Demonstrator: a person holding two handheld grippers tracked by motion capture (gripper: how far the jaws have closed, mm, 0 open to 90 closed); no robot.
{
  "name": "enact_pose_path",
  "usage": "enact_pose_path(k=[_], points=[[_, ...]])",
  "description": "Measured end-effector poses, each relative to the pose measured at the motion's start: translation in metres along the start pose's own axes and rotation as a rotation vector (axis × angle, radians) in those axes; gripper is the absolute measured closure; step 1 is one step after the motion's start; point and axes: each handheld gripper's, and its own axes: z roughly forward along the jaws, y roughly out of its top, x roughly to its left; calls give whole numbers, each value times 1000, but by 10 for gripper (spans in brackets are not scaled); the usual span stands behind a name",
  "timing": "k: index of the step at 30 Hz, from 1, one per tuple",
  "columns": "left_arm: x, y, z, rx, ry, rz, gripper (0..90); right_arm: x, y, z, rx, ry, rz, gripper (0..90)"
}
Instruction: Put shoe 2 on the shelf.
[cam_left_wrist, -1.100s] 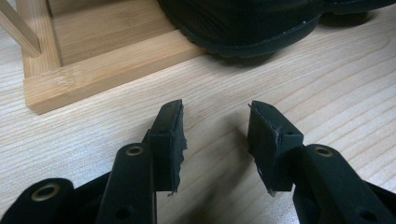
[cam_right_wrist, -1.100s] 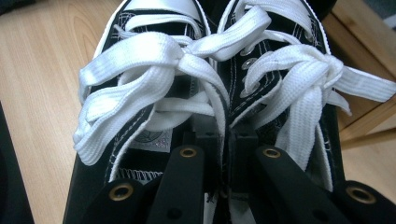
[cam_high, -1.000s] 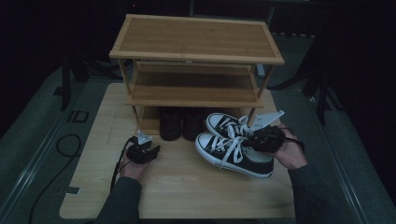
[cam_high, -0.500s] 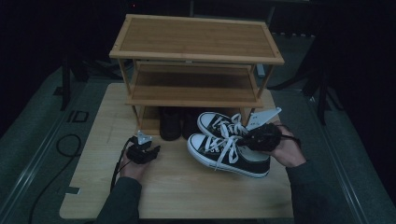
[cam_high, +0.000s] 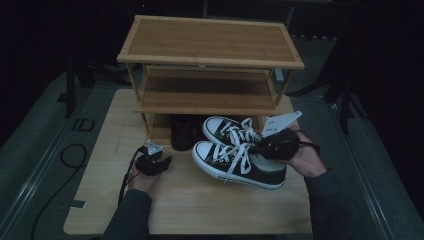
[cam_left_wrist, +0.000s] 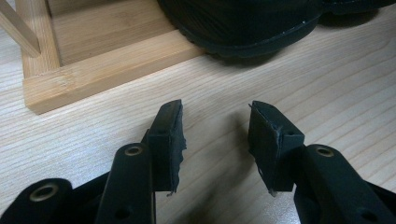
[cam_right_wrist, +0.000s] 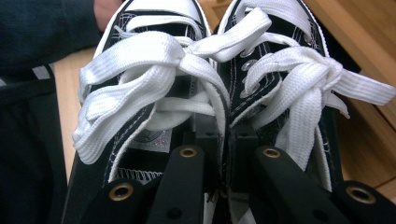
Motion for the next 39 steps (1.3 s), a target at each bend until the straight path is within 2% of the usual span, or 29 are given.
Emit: enact_pose_path(k=[4,10,20,29,39], points=[[0,0,0,1,-1,0,554,0,7,-4,-25,11,-4,862],[0,0,0,3,0,0,555,2,21,-10,-30,-16,-14,861],[0,0,0,3,0,0,554,-13,33,-12,-44,-69,9,861],[0,0,0,3,0,-1,553,-26,38,-6,-31,-108,32,861],[0,0,0,3,0,-1,553,-40,42,2,-42,-140,72,861]])
